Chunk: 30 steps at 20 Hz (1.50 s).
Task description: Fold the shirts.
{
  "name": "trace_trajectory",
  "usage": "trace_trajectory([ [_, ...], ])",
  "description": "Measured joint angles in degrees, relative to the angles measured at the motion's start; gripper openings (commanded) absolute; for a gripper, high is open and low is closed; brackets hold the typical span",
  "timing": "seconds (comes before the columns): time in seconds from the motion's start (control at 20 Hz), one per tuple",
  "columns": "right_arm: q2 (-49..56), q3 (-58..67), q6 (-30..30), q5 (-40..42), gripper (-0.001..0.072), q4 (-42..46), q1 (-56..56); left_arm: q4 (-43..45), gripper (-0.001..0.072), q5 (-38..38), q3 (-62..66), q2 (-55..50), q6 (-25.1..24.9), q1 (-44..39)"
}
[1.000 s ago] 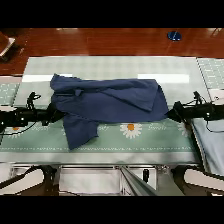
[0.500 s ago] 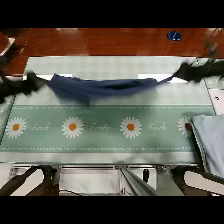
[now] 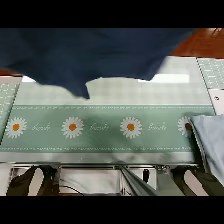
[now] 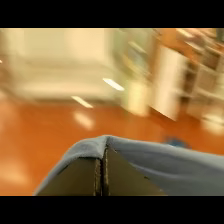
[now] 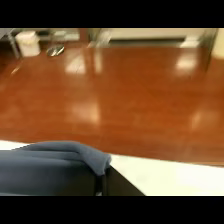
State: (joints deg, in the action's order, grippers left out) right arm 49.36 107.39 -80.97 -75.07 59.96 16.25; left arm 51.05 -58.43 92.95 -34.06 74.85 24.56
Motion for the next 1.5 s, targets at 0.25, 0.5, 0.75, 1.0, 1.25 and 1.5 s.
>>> trace_trajectory([
  [0.25,-11.96,0.92,-3.45,-3.58,0.0025,7.89,0.35,16.17,0.0015,-0.52,2.99,10.82,4.11,-0.59],
  [0.5,-16.2,-0.48,-5.29,-6.91,0.0025,11.02,0.39,22.12,0.0015,-3.37,0.44,14.12,6.82,-4.37],
  [0.75,-15.17,-10.01,-4.66,-9.35,0.0025,6.67,0.39,18.88,0.0015,-4.55,-12.15,12.59,9.11,-5.42],
  [1.0,-7.43,-23.02,0.2,-6.21,0.0025,-1.44,0.39,10.14,0.0015,-0.44,-26.01,3.58,6.99,-5.79],
  [1.25,10.43,-28.3,5.66,1.44,0.0025,-7.19,0.39,6.27,0.0015,7.15,-30.1,-16.41,3.58,-10.58],
  [1.5,32.11,-25.7,9.2,11.91,0.0025,-16.94,0.39,4.02,0.0015,18.64,-24.94,-38.47,2.69,-17.38],
])
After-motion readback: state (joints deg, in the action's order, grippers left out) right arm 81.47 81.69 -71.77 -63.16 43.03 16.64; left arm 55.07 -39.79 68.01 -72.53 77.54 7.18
